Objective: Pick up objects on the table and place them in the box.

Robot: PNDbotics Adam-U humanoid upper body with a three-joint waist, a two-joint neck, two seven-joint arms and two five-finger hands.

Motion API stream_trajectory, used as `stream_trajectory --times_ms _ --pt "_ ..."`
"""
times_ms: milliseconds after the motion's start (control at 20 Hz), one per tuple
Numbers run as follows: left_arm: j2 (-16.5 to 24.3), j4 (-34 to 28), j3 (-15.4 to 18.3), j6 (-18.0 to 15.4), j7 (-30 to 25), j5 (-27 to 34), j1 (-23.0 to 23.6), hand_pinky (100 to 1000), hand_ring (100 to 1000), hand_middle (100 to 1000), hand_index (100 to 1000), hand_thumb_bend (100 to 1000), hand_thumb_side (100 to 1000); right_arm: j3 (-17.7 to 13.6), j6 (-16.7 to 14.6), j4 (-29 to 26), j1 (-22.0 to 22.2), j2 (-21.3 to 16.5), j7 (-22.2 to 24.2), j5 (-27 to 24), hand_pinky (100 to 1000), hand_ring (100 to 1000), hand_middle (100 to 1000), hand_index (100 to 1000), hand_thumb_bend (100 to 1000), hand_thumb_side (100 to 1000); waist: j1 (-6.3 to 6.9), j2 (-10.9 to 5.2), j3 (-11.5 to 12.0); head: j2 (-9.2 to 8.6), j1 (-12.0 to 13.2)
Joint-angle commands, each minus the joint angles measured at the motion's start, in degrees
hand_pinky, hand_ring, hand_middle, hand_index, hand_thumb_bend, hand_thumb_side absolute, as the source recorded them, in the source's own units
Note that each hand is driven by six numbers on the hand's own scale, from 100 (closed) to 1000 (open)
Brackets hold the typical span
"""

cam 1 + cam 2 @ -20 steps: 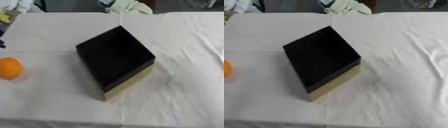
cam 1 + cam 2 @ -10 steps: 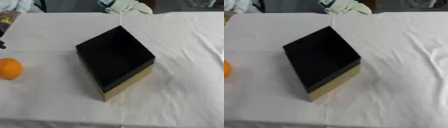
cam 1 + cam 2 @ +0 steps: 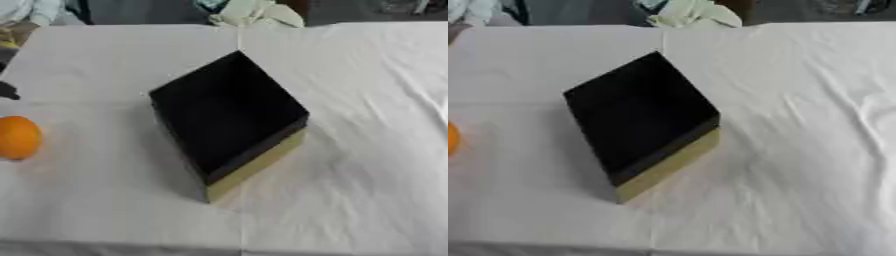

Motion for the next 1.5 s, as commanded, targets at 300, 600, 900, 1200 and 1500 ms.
stream_trajectory --times_ms 300,600,900,1200,1500 --pt "0.69 1.00 -1.07 -1.42 -3.27 2.46 -2.15 576 794 830 857 521 100 -0.10 -0.01 -0.98 -0.64 -0.72 0.23 -0.33 667 575 588 836 100 783 0.14 -0.51 -0.31 -0.69 0.21" --pt "-0.07 2.52 -1.69 -1.08 -4.03 2.99 -2.71 465 704 742 780 463 100 -0.20 0.09 -1.07 -0.61 -0.51 0.28 -0.46 666 575 588 836 100 783 0.23 -0.40 -0.57 -0.80 -0.13" --pt "-0.28 1.58 -1.35 -0.47 -1.79 4.03 -2.51 301 584 633 699 397 100 -0.23 0.09 -1.02 -0.50 -0.55 0.30 -0.53 666 574 587 836 100 785 0.23 -0.38 -0.59 -0.76 -0.16" --pt "0.01 -0.45 -0.40 0.38 0.58 5.62 -2.07 177 497 541 589 348 100 -0.27 0.12 -1.06 -0.39 -0.53 0.36 -0.63 666 575 587 837 100 784 0.25 -0.47 -0.50 -0.88 -0.22" --pt "0.24 -3.53 0.48 2.31 4.86 4.30 -1.93 100 424 467 497 335 100 -0.32 0.18 -1.13 -0.24 -0.47 0.34 -0.76 665 575 586 837 100 786 0.29 -0.52 -0.46 -0.88 -0.26"
